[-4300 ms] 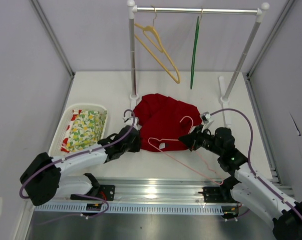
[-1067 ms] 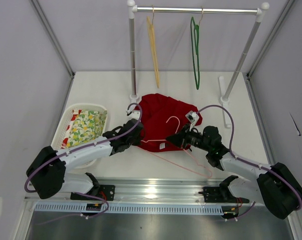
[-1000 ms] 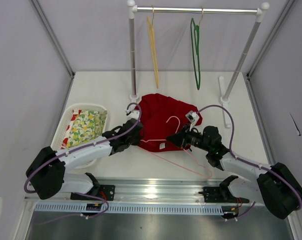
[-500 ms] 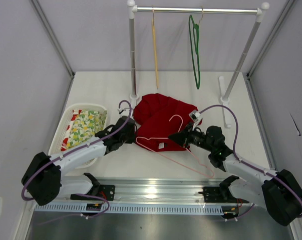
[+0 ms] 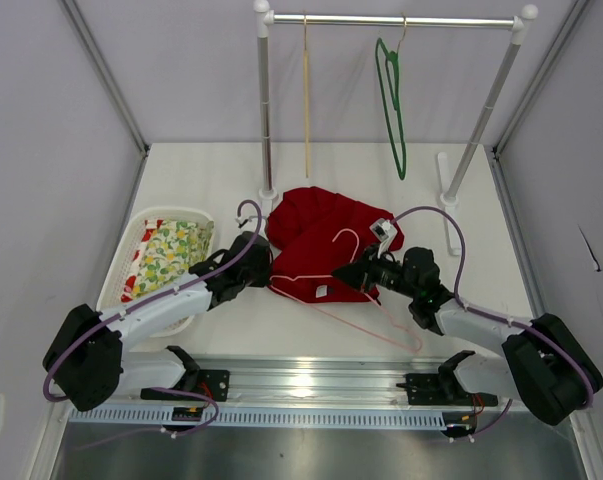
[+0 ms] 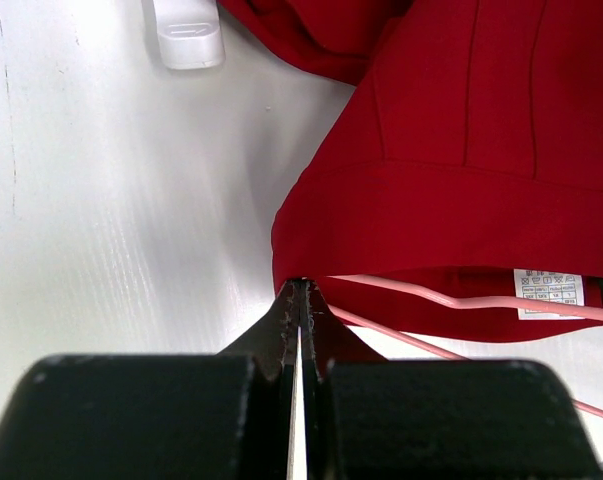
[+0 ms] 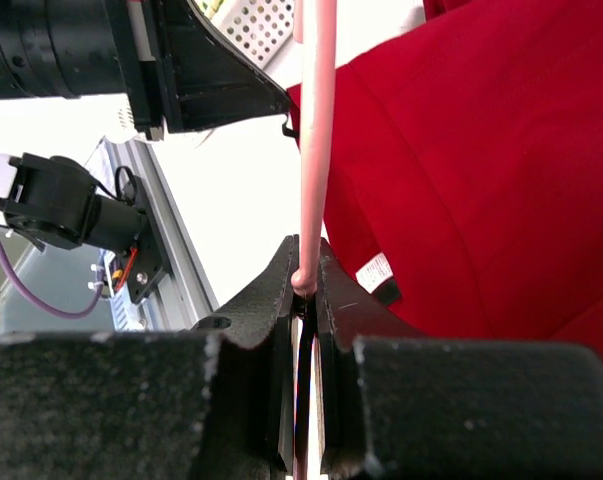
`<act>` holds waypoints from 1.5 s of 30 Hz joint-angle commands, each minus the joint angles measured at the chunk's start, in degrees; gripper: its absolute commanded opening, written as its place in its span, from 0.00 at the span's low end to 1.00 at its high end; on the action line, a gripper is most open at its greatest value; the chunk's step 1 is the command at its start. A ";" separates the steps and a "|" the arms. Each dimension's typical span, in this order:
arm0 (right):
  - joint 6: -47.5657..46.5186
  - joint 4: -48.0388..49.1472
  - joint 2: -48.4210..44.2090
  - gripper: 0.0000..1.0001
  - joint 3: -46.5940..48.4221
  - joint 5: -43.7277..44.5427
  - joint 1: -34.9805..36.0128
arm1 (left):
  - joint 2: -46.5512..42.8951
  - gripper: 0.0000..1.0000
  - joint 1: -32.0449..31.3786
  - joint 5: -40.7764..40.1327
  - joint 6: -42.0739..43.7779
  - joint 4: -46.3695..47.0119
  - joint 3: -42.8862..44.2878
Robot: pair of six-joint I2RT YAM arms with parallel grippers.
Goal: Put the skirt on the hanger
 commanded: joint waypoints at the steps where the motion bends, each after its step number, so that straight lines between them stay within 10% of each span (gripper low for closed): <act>1: 0.80 5.65 0.20 0.00 2.47 -1.00 -0.17 | -0.76 0.00 0.62 0.31 -0.17 1.27 0.08; 45: 7.22 21.12 10.31 0.00 2.12 -3.72 -2.37 | -1.55 0.00 1.06 -1.45 -0.08 -2.25 -1.32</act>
